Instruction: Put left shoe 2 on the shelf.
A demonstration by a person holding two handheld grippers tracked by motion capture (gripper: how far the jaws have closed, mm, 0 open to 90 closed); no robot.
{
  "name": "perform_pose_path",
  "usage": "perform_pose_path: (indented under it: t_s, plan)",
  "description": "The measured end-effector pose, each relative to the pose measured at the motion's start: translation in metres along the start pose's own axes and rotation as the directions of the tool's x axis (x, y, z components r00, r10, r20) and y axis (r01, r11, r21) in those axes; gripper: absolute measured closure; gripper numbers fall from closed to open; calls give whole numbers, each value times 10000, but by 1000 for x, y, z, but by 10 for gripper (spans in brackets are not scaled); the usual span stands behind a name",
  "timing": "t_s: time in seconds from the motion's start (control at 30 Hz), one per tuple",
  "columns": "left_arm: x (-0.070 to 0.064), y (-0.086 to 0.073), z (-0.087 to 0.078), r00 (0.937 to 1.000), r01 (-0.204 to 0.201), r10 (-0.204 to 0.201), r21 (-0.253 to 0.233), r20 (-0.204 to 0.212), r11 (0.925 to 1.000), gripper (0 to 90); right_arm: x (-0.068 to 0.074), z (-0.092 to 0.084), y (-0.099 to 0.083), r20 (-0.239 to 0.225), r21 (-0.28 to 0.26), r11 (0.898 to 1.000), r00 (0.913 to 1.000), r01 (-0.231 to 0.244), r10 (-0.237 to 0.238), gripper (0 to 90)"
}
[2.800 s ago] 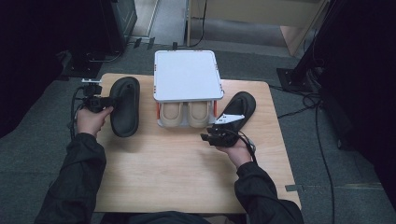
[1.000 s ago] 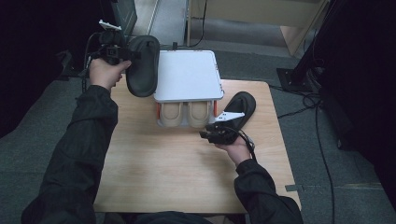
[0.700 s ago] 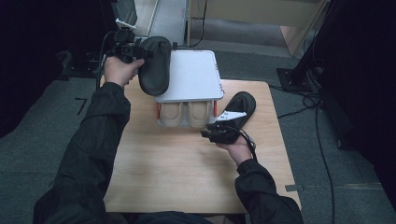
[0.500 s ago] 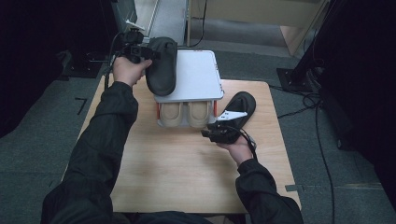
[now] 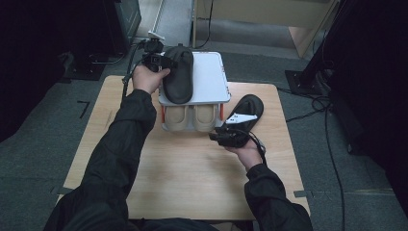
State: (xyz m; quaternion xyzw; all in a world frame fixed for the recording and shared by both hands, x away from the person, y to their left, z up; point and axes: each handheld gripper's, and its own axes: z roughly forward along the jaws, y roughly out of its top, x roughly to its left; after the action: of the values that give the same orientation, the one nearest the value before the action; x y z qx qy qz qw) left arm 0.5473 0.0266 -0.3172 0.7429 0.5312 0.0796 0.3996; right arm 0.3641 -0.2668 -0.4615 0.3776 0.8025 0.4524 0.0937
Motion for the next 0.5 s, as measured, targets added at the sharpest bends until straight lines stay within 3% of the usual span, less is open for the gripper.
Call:
perform_pose_path:
  t_s: [0.07,0.27,0.5]
  plan:
    - [1,-2,2,9999,126,-126,16,118,9999,686,-1,0,0,49,1,10000,10000,8,-8,563]
    - [-1,-2,2,9999,-144,145,174,-32,9997,669,-3,-3,0,168,-70,9999,9998,-87,88,563]
    - [0,-1,-13,9993,-364,364,-83,5,9993,577,-10,-8,-1,349,-245,9995,9992,-201,209,563]
